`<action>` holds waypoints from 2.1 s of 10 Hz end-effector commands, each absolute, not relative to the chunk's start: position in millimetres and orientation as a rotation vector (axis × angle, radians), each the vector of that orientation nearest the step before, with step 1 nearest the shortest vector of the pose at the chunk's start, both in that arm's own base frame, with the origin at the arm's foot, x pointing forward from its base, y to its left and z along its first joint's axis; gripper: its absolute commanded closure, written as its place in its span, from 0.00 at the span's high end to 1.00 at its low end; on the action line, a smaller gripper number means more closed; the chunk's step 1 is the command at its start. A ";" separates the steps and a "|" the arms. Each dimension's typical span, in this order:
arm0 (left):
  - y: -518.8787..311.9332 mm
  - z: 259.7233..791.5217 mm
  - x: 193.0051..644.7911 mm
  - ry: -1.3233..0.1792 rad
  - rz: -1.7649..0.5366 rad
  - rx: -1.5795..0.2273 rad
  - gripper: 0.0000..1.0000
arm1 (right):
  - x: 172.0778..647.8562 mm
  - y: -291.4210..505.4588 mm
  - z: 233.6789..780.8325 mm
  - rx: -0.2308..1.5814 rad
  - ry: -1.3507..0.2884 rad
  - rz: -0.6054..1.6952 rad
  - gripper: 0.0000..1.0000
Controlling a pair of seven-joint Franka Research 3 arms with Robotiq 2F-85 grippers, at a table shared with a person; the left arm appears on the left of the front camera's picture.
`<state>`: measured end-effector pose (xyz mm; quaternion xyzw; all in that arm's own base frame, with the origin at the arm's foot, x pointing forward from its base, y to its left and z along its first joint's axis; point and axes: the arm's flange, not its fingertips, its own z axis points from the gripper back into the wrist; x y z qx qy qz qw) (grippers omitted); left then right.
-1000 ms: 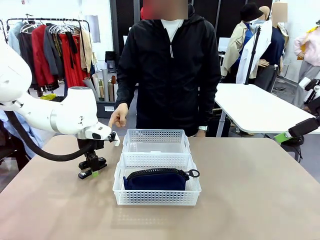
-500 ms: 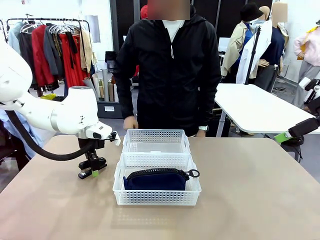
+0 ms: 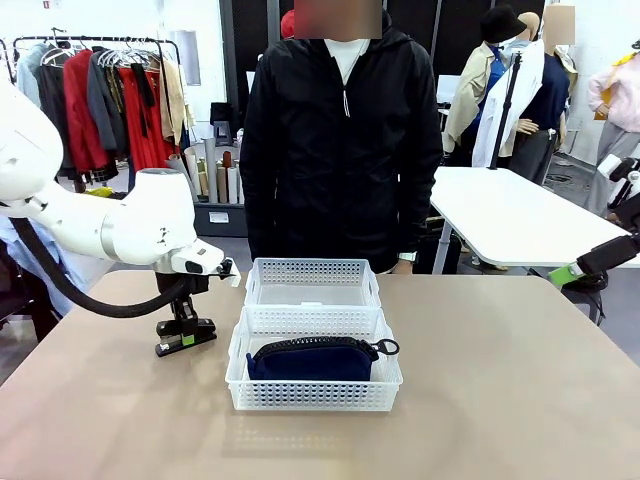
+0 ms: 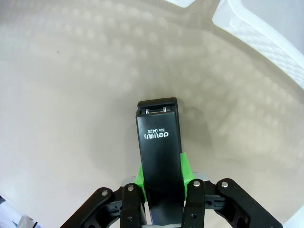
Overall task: Distribute items into two baskets.
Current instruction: Pick up the Stapler that the person points to.
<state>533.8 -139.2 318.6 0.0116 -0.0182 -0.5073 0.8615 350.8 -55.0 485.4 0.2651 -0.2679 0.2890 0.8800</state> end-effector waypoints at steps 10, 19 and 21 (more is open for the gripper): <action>57.0 485.1 483.1 -0.243 -0.500 0.050 0.00 | 350.6 -55.3 486.2 0.556 -0.556 0.605 1.00; 63.2 515.5 439.0 -0.333 -0.887 -0.076 0.00 | 350.6 -55.3 486.2 0.556 -0.556 0.605 1.00; 57.0 515.8 437.2 -0.325 -0.919 -0.075 0.00 | 350.6 -55.3 486.2 0.556 -0.556 0.605 1.00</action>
